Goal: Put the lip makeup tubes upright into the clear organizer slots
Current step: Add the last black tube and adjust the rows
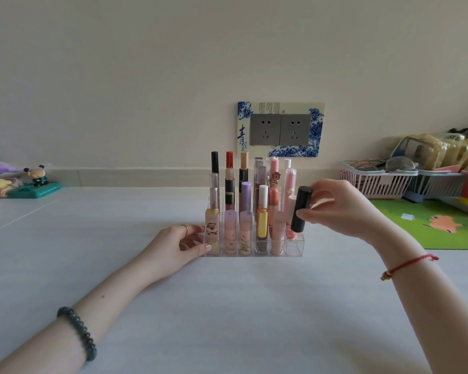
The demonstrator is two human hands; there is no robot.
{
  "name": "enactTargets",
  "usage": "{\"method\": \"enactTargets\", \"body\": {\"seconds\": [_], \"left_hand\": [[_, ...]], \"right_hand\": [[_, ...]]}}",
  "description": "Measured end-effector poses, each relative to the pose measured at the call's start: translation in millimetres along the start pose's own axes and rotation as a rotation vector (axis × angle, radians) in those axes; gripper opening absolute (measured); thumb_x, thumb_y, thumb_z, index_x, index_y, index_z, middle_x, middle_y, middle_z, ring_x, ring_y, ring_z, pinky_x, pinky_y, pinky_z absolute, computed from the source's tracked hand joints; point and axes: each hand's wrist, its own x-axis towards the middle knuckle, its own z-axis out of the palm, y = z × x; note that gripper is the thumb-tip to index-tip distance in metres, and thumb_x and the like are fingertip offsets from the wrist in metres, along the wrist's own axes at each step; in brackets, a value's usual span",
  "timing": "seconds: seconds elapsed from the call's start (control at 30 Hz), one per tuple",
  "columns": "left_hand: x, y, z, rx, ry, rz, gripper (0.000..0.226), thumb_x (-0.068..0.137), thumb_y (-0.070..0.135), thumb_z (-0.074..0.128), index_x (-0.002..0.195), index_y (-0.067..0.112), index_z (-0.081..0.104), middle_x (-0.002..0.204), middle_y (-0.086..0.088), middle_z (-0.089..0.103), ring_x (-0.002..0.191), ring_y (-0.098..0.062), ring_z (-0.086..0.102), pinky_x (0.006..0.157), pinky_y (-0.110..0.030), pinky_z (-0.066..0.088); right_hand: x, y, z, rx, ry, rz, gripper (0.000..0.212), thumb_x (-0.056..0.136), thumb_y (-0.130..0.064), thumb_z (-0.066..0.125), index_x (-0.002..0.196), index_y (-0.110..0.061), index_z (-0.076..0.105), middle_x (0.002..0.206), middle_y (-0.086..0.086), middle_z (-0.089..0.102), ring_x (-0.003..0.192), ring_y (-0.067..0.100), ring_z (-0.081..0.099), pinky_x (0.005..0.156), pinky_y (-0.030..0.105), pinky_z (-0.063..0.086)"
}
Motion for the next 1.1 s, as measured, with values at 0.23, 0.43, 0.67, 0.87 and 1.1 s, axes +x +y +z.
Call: {"method": "enactTargets", "body": {"seconds": [0.23,0.43,0.67,0.87,1.1], "left_hand": [[0,-2,0,-0.01,-0.011,0.004,0.029,0.081,0.023,0.066,0.109,0.016,0.063,0.097,-0.005,0.071,0.092,-0.023,0.065,0.076,-0.021,0.048],[0,-2,0,-0.012,-0.002,0.003,0.032,0.081,0.023,0.067,0.111,0.014,0.062,0.096,-0.004,0.071,0.09,-0.022,0.066,0.075,-0.019,0.047],[-1,0,0,0.002,0.004,0.013,0.029,0.08,0.024,0.067,0.108,0.018,0.063,0.094,-0.004,0.072,0.088,-0.023,0.066,0.074,-0.021,0.047],[-1,0,0,0.004,0.002,0.014,0.029,0.08,0.025,0.067,0.108,0.018,0.064,0.094,-0.002,0.072,0.089,-0.022,0.066,0.076,-0.022,0.048],[-1,0,-1,0.013,-0.003,0.006,0.03,0.081,0.027,0.066,0.11,0.018,0.063,0.096,-0.002,0.071,0.09,-0.02,0.065,0.074,-0.019,0.047]], "right_hand": [[0,2,9,-0.088,-0.034,0.045,0.023,0.069,-0.015,0.073,0.09,-0.009,0.064,0.077,0.003,0.069,0.073,0.02,0.066,0.067,0.029,0.052],[1,5,15,-0.164,-0.05,0.061,0.023,0.067,-0.023,0.075,0.082,-0.008,0.069,0.079,0.007,0.07,0.076,0.022,0.064,0.07,0.034,0.055],[3,11,19,-0.175,-0.058,0.124,0.021,0.066,-0.027,0.076,0.078,-0.009,0.072,0.074,0.008,0.07,0.063,0.017,0.058,0.053,0.022,0.045],[3,12,17,-0.175,-0.083,0.129,0.023,0.066,-0.028,0.076,0.082,-0.011,0.072,0.071,0.006,0.067,0.055,0.012,0.05,0.045,0.017,0.036],[0,5,0,-0.173,-0.059,0.076,0.027,0.067,-0.036,0.074,0.086,-0.016,0.069,0.062,-0.002,0.061,0.051,0.008,0.049,0.044,0.015,0.035]]}}
